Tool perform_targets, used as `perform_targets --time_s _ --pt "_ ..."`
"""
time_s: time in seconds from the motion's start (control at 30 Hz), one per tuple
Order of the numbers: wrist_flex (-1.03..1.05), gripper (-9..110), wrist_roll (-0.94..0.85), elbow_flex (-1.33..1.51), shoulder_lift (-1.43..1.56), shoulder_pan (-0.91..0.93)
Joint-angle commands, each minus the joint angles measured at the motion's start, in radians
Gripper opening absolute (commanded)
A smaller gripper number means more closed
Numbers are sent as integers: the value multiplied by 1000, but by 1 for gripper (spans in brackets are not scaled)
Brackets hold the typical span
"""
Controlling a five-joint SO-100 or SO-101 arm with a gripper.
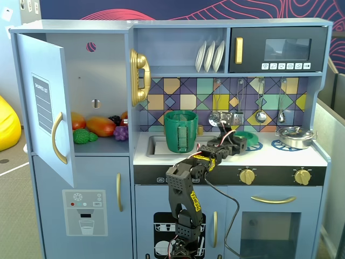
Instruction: Pick up the lid from the counter and put it on the green recipient
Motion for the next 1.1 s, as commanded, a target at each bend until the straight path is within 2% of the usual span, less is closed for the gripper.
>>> perform_targets --time_s 0.0,0.43,1.07 --pt "104 0 28 -163 121 26" --pt "390 0 44 -307 291 -133" --pt "574 0 23 -494 296 -400"
